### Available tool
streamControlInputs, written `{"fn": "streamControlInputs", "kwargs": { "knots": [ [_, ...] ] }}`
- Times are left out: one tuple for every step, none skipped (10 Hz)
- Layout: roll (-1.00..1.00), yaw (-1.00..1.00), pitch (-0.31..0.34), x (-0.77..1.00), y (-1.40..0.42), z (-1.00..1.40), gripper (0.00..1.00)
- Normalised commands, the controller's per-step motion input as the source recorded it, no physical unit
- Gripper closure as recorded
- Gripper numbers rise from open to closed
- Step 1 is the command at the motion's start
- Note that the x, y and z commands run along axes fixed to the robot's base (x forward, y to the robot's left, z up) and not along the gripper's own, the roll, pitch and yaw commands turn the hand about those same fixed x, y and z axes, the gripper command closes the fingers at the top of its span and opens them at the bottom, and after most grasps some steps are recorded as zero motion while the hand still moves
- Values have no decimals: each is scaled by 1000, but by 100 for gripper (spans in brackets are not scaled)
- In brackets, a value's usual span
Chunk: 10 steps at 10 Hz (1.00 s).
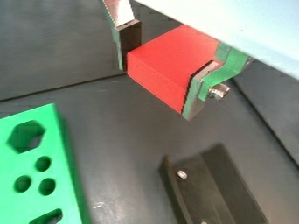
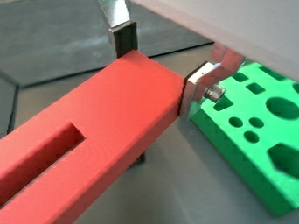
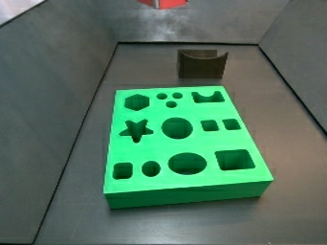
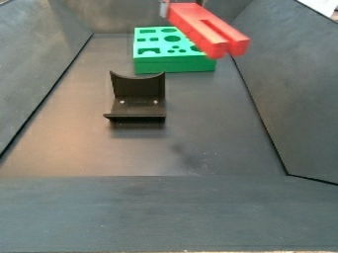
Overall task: Pick up the double-square object. Move up. Place the double-square object on the fixture. Regrasp the double-square object. Move to above the board. Insert the double-square object.
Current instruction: Place the double-square object on the fixture.
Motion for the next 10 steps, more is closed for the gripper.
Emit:
{"fn": "streamControlInputs", "kwargs": {
  "knots": [
    [-14, -1000, -13, 1000, 395, 83, 100],
    [-30, -1000, 12, 1000, 341, 68, 100],
    [-45, -977, 41, 1000, 302, 57, 100],
    [-56, -715, 63, 1000, 259, 47, 100],
    [-65, -487, 85, 1000, 225, 38, 100],
    [-77, -279, 106, 1000, 187, 36, 100],
    [-88, -172, 122, 1000, 152, 29, 100],
    [-101, -96, 137, 1000, 113, 21, 100],
    [-106, -78, 142, 969, 97, 19, 100],
    [-115, -59, 140, 833, 63, 8, 100]
  ]
}}
